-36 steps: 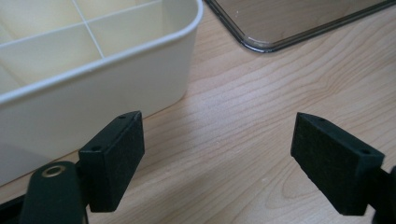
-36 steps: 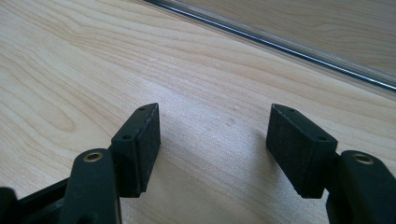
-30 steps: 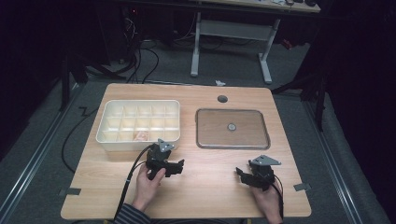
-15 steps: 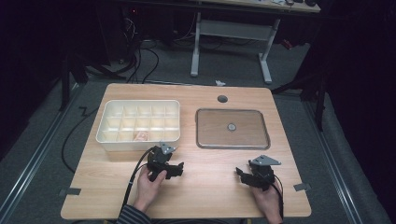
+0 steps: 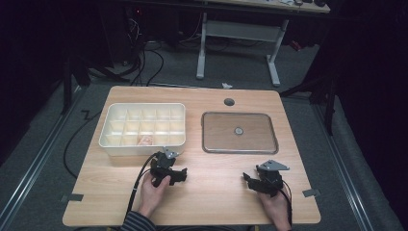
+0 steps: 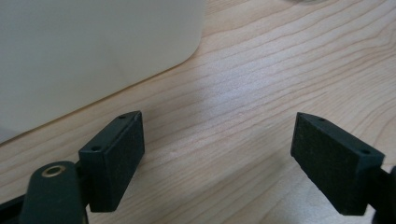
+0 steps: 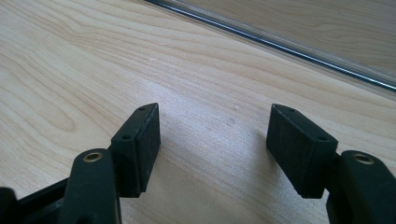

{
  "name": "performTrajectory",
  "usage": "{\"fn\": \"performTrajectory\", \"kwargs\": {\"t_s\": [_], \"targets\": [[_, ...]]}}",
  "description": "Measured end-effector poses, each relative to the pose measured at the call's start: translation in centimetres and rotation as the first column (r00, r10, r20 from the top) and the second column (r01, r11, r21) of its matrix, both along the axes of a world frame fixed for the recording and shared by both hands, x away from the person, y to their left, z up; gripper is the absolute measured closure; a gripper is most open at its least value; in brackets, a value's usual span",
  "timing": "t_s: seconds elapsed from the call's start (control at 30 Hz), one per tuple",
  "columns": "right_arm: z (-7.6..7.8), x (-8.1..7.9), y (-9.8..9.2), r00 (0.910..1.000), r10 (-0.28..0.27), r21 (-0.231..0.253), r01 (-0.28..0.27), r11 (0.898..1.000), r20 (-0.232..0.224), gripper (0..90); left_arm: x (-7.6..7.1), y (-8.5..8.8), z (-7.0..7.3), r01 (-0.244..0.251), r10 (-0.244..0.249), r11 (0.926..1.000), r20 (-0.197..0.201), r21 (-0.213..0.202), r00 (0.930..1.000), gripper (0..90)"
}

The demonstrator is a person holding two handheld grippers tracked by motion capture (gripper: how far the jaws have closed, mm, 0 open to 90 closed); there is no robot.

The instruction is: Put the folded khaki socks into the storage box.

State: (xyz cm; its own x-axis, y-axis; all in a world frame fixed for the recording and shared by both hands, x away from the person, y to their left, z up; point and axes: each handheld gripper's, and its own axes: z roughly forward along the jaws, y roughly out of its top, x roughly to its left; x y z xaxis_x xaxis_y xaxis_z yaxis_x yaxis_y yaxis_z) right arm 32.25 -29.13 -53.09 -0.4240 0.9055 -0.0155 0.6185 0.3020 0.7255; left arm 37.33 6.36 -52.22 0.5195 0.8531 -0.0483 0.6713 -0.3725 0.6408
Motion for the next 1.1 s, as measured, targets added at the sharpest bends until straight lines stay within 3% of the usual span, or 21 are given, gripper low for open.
{"fn": "performTrajectory", "kwargs": {"t_s": [0.27,0.57,1.1], "targets": [[0.0,0.0,0.0,1.0,0.001,-0.001,-0.001,1.0,0.001,35.1,-0.1,0.0,-0.4,0.01,-0.011,0.9994,0.018,0.034,0.9998,15.9],[0.0,0.0,0.0,1.0,0.001,-0.001,-0.001,1.0,0.001,35.1,-0.9,0.5,-1.4,0.038,-0.035,0.999,0.111,-0.025,0.9932,10.9],[0.0,0.0,0.0,1.0,0.001,-0.002,-0.001,1.0,0.001,35.0,-1.0,0.6,-1.4,0.038,-0.035,0.9989,0.111,-0.026,0.9932,11.0]]}}
